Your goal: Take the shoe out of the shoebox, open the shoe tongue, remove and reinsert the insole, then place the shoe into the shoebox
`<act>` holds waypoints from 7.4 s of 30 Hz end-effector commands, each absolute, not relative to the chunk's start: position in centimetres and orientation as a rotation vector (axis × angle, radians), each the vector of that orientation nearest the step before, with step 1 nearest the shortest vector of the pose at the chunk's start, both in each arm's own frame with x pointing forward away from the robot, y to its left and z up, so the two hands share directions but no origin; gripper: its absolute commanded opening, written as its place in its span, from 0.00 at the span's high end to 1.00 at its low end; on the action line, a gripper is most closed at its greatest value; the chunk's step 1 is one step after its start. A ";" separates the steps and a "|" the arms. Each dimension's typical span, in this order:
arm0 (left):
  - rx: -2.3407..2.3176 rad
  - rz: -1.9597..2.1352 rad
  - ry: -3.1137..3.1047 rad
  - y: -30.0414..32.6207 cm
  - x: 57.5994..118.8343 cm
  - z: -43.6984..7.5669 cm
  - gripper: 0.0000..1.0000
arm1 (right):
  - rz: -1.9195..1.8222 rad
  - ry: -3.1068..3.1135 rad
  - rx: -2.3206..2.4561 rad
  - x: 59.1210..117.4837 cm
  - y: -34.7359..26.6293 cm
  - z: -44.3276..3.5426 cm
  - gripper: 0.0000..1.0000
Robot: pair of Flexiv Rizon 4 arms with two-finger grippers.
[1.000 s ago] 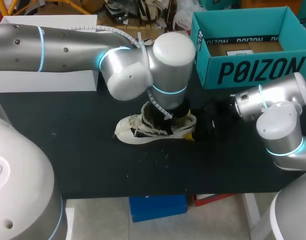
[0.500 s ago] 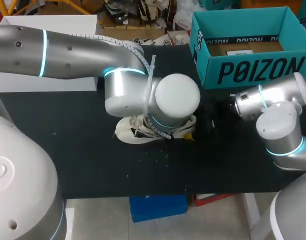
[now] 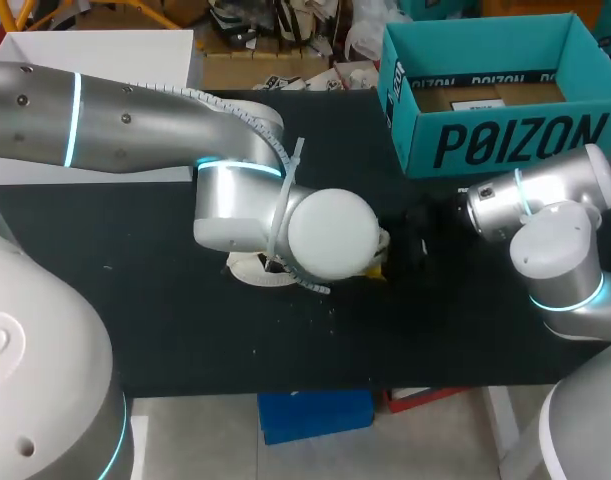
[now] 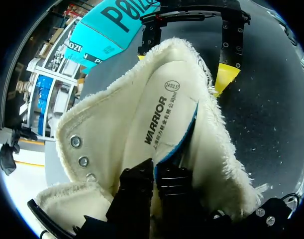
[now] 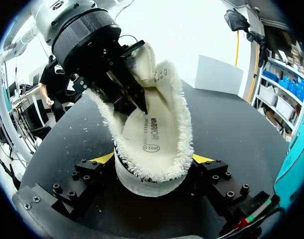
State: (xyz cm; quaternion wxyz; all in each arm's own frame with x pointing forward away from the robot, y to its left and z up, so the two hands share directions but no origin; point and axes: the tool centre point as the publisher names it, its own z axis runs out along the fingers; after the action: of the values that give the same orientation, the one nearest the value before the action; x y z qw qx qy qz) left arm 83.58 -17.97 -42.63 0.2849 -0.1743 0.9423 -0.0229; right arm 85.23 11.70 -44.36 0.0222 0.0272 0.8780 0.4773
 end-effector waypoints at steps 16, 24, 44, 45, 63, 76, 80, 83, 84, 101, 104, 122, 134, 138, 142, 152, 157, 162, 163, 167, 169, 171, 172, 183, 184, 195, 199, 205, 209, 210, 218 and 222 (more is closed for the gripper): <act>-0.221 -0.320 2.940 -15.7 83.3 -40.6 1.00 | 1.476 2.722 0.088 85.4 11.3 -44.6 1.00; -0.183 -0.370 2.955 -16.5 82.5 -39.4 1.00 | 1.476 2.722 0.088 85.4 11.3 -44.6 1.00; -0.121 -0.442 2.952 -21.0 83.0 -39.7 1.00 | 1.476 2.722 0.088 85.4 11.3 -44.6 1.00; -0.120 -0.442 2.949 -21.1 83.1 -39.7 1.00 | 1.476 2.722 0.088 85.4 11.3 -44.6 1.00; -0.073 -0.444 2.803 -22.5 81.5 -39.8 0.40 | 1.476 2.722 0.088 85.4 11.3 -44.6 1.00; -0.129 -0.394 2.692 -24.3 83.2 -40.1 0.55 | 1.476 2.722 0.088 85.4 11.3 -44.6 1.00; -0.120 -0.420 2.685 -24.6 83.6 -40.0 0.60 | 1.476 2.722 0.088 85.4 11.3 -44.6 1.00; -0.106 -0.429 2.681 -25.0 83.8 -40.0 0.63 | 1.476 2.722 0.088 85.4 11.3 -44.6 1.00; -0.100 -0.433 2.680 -25.2 83.9 -40.0 0.64 | 1.476 2.722 0.088 85.4 11.3 -44.6 1.00; 0.096 -0.712 2.729 -22.6 79.8 -35.4 1.00 | 1.476 2.722 0.088 85.4 11.3 -44.6 1.00; 0.141 -0.810 2.734 -22.3 78.9 -34.1 1.00 | 1.476 2.722 0.088 85.4 11.3 -44.6 1.00; 0.378 -1.679 2.660 -24.9 77.4 -20.0 1.00 | 1.476 2.722 0.088 85.4 11.3 -44.6 1.00; 0.499 -1.801 2.663 -24.7 77.8 -19.3 1.00 | 1.476 2.722 0.088 85.4 11.3 -44.6 1.00; 0.499 -1.801 2.663 -24.7 77.8 -19.3 1.00 | 1.476 2.722 0.088 85.4 11.3 -44.6 1.00; 0.499 -1.801 2.663 -24.7 77.8 -19.3 1.00 | 1.476 2.722 0.088 85.4 11.3 -44.6 1.00; 0.280 -2.214 2.527 -24.8 76.7 -14.8 1.00 | 1.476 2.722 0.088 85.4 11.3 -44.6 1.00; 0.244 -2.344 2.514 -25.3 75.7 -12.4 1.00 | 1.476 2.722 0.088 85.4 11.3 -44.6 1.00; 0.247 -2.356 2.549 -25.6 74.7 -9.8 1.00 | 1.476 2.722 0.088 85.4 11.3 -44.6 1.00; 0.243 -2.369 2.559 -25.7 74.4 -9.3 1.00 | 1.476 2.722 0.088 85.4 11.3 -44.6 1.00; 0.194 -2.457 2.556 -25.7 73.4 -7.6 1.00 | 1.476 2.722 0.088 85.4 11.3 -44.6 1.00; 0.169 -2.459 2.574 -25.6 73.0 -7.2 1.00 | 1.476 2.722 0.088 85.4 11.3 -44.6 1.00; 0.142 -2.497 2.561 -25.5 72.6 -6.8 1.00 | 1.476 2.722 0.088 85.4 11.3 -44.6 1.00; 0.124 -2.483 2.571 -25.3 72.7 -6.7 1.00 | 1.476 2.722 0.088 85.4 11.3 -44.6 1.00; 0.045 -2.673 2.493 -24.4 71.5 -5.1 1.00 | 1.476 2.722 0.088 85.4 11.3 -44.6 1.00; 0.044 -2.676 2.492 -24.3 71.3 -4.9 1.00 | 1.476 2.722 0.088 85.4 11.3 -44.6 1.00; -0.003 -2.656 2.513 -23.8 70.2 -4.0 1.00 | 1.476 2.722 0.088 85.4 11.3 -44.6 1.00; -0.003 -2.656 2.513 -23.8 70.2 -4.0 1.00 | 1.476 2.722 0.088 85.4 11.3 -44.6 1.00; -0.003 -2.656 2.513 -23.8 70.2 -4.0 1.00 | 1.357 2.742 0.057 85.7 10.2 -43.7 0.00; -0.003 -2.656 2.513 -23.8 70.2 -4.0 1.00 | 1.204 2.785 -0.020 86.0 8.7 -42.4 0.00; -0.003 -2.656 2.513 -23.8 70.2 -4.0 1.00 | 1.151 2.803 -0.048 86.0 8.5 -42.1 0.00; -0.003 -2.656 2.513 -23.8 70.2 -4.0 1.00 | 0.802 2.897 -0.126 86.6 7.0 -39.9 0.00; -0.003 -2.656 2.513 -23.8 70.2 -4.0 1.00 | 0.591 2.950 -0.142 86.7 7.0 -39.4 0.00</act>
State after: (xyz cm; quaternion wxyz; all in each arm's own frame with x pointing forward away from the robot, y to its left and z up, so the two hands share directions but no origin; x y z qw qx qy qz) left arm 70.33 -23.69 -3.95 -0.2570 0.0005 0.6646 -0.7016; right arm 86.49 6.70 -40.42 0.0695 -0.0513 0.9450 0.3155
